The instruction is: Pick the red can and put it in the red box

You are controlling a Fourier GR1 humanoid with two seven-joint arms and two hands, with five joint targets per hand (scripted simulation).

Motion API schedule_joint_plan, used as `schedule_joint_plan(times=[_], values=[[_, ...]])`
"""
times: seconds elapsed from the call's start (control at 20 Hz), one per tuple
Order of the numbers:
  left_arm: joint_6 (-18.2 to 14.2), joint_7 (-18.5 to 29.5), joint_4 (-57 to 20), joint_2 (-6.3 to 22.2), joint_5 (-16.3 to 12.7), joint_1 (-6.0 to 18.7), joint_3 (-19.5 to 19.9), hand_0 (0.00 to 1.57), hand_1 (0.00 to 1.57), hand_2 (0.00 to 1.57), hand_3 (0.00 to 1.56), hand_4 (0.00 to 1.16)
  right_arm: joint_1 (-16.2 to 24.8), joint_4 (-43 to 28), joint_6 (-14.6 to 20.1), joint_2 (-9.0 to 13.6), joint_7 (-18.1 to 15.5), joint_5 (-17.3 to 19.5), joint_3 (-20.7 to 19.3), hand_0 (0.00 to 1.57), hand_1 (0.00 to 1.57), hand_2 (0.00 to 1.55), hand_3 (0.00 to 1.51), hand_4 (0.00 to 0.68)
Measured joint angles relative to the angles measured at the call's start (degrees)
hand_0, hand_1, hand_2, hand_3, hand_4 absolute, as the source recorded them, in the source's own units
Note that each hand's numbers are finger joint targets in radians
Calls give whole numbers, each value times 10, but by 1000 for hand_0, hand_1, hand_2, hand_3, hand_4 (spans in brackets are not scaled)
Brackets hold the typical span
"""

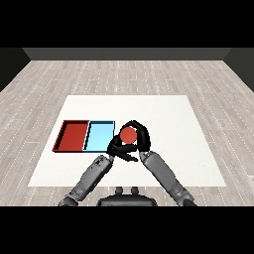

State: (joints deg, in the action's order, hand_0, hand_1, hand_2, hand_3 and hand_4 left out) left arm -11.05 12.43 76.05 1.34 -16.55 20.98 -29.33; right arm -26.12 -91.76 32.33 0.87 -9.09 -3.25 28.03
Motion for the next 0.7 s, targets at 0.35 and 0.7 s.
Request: schedule_joint_plan(times=[0.35,0.7], values=[[-144,-2,-14,-1,-37,23,-12,1571,1571,1571,1514,1119,-14,12,3,-2,-9,-20,3,1571,1571,1475,1406,625],[-172,-16,-10,2,-27,15,-7,1571,1571,1571,1498,1125,-12,17,11,-3,-19,-33,14,1571,1571,1469,1398,630]])
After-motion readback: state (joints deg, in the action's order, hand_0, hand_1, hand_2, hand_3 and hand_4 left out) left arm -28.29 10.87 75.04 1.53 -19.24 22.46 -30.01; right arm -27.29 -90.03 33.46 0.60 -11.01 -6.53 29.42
